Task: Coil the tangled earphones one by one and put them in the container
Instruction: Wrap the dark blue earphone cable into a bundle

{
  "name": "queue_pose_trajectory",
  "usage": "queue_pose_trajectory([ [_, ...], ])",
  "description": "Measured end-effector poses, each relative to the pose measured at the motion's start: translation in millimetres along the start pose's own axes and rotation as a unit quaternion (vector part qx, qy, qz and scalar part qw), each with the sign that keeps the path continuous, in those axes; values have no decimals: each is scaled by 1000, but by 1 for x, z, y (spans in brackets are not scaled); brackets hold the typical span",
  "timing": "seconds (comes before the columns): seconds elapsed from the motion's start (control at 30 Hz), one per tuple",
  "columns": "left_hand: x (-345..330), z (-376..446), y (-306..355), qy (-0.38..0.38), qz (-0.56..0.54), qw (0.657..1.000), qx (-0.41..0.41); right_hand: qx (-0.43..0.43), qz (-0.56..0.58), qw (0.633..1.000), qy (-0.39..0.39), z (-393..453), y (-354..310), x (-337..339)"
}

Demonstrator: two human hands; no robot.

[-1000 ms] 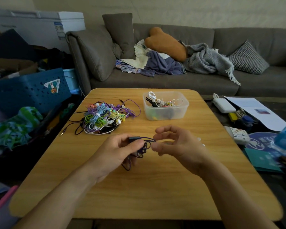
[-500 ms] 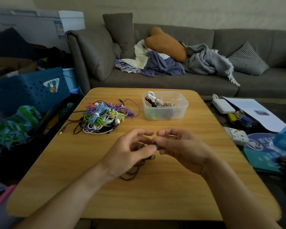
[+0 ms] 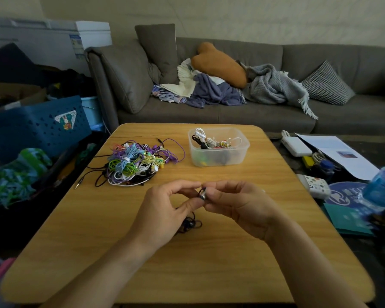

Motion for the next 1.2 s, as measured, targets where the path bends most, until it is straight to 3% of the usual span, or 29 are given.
queue_pose_trajectory([
  [0.17, -4, 0, 7, -8, 14, 999, -50, -17, -43, 998, 52, -1, 0, 3],
  [0.4, -8, 0, 10, 24, 3, 995, -96, 69, -64, 984, 150, -1, -6, 3],
  [0.6, -8, -2, 17, 84, 6, 986, -144, 44, 25, 996, 79, 0, -3, -5],
  [0.87, -3, 0, 19, 110, 37, 978, -174, -1, 40, 999, 4, -2, -4, -7],
  [1.03, -2, 1, 27, 108, 81, 969, -206, 11, 40, 999, 5, -3, -4, -7],
  [1.13, -4, -1, 27, 95, 100, 973, -185, 26, 38, 999, 25, -2, -2, -6],
  [1.2, -3, -1, 20, 58, 49, 991, -111, 30, 6, 999, 41, -2, 0, -4],
])
Point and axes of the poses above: each hand's wrist, its own z-axis towards the middle knuckle, its own x-axis out of the back of the hand, y = z × x, the point moved 5 cm from there along z, towards the middle knuckle, and after that the axes turned 4 degrees about x, right-handed, at the moved point
